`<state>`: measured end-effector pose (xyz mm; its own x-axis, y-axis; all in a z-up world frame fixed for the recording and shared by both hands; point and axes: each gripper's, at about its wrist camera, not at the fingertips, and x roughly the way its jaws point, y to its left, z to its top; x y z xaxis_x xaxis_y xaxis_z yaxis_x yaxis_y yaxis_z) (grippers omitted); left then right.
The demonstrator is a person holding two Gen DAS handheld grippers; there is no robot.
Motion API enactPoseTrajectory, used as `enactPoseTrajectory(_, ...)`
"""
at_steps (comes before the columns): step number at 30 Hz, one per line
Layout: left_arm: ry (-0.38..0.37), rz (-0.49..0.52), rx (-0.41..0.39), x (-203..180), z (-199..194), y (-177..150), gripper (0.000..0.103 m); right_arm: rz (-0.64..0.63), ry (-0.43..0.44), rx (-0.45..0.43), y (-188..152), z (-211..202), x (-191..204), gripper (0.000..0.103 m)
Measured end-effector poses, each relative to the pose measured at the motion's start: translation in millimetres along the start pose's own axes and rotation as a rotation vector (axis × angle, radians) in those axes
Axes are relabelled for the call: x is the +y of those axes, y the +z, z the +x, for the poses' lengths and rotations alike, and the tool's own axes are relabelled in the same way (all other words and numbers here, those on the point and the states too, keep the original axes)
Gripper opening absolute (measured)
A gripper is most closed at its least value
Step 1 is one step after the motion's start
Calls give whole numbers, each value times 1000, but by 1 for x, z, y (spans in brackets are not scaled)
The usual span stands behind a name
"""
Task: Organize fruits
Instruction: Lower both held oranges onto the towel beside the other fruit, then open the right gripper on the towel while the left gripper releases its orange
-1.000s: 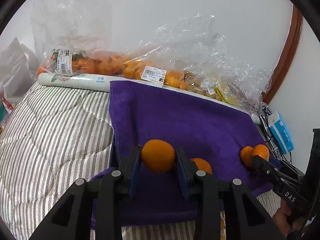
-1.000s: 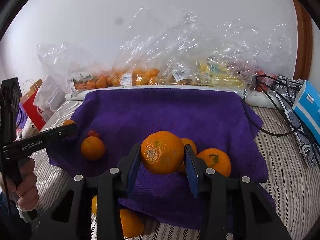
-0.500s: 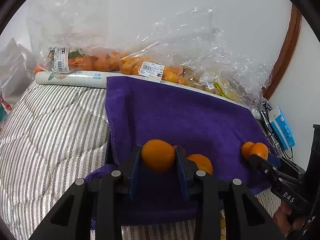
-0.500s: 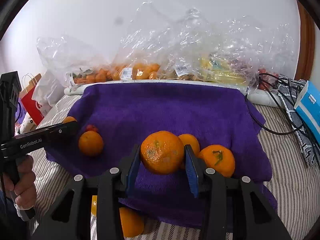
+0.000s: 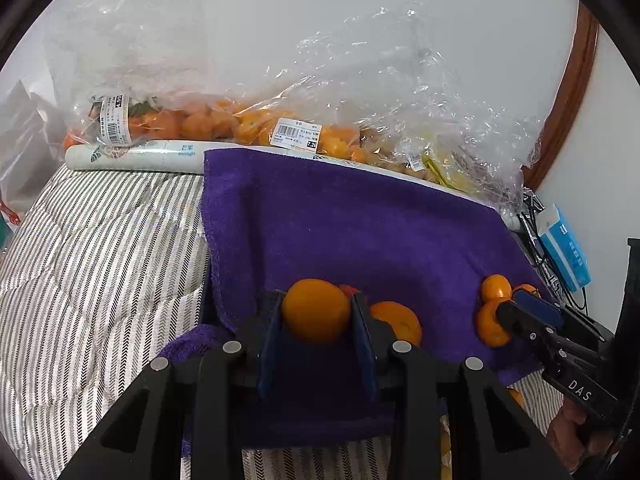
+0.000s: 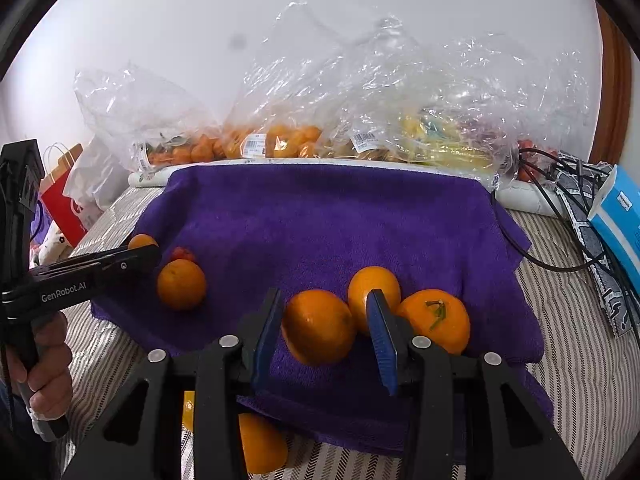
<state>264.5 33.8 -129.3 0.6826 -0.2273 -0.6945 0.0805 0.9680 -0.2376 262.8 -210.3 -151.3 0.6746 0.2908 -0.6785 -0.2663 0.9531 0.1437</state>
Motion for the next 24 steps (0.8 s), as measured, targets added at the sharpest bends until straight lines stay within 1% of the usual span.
enactPoseTrajectory(8, -15, -3, -7, 0, -3, 1, 33, 0, -1, -7, 0, -1, 1, 43)
enactPoseTrajectory(10, -31, -5, -12, -1, -5, 2, 38, 5, 3, -12, 0, -3, 0, 43)
enactPoseTrajectory(12, -44, -5, -22, -1, -8, 1, 40, 8, 4, -15, 0, -3, -1, 43)
enactPoseTrajectory(24, -48, 11, -37, -4, -10, 2, 45, -13, -12, -19, 0, -5, 2, 44)
